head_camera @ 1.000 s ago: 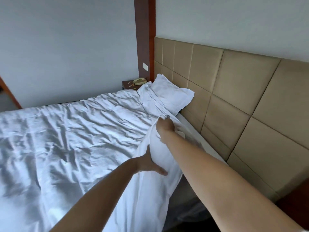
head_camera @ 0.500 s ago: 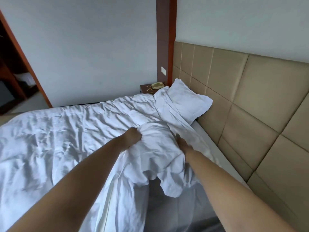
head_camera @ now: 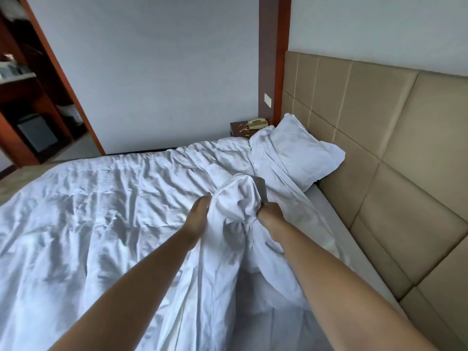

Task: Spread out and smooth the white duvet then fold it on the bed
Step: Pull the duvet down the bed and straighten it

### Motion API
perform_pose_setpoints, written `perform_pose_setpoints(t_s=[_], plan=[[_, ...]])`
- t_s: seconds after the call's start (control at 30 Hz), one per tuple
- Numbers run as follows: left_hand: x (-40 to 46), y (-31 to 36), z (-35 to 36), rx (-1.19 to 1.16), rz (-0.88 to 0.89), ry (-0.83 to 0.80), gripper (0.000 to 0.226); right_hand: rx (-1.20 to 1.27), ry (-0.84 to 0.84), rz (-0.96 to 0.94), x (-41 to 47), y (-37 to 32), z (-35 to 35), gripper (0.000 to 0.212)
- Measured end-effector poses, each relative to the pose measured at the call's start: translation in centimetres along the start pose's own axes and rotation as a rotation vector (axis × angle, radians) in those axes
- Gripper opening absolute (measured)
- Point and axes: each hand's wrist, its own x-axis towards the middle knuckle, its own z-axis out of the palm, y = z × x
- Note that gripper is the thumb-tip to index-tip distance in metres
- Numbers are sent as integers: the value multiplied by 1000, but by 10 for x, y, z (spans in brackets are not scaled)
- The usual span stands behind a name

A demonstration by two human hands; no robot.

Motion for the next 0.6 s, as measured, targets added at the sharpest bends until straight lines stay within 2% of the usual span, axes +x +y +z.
perform_pose_setpoints(t_s=[0.07,0.13,0.17,0.2,0.23,0.37,0.43,0.5,0.6], plan=[[-3,-19,8,175,70,-91,52,29,41,59,12,0,6,24],[0,-38,14,334,156,-168,93,11,27,102,28,4,11,36],[7,-48,15,385,147,-188,110,2,34,127,33,2,11,38],[15,-53,15,434,100,-178,115,19,39,144,40,2,10,39],[24,-56,12,469,48,-160,110,39,39,158,48,0,9,39],[85,-26,5,627,-31,-52,59,46,64,158,88,-11,0,48],[122,5,8,639,-23,-70,52,57,89,123,115,-20,-5,57],[167,26,11,674,-4,-117,43,-2,138,94,145,-26,-7,55],[241,20,19,768,68,-168,38,-283,218,50,190,-16,0,54]])
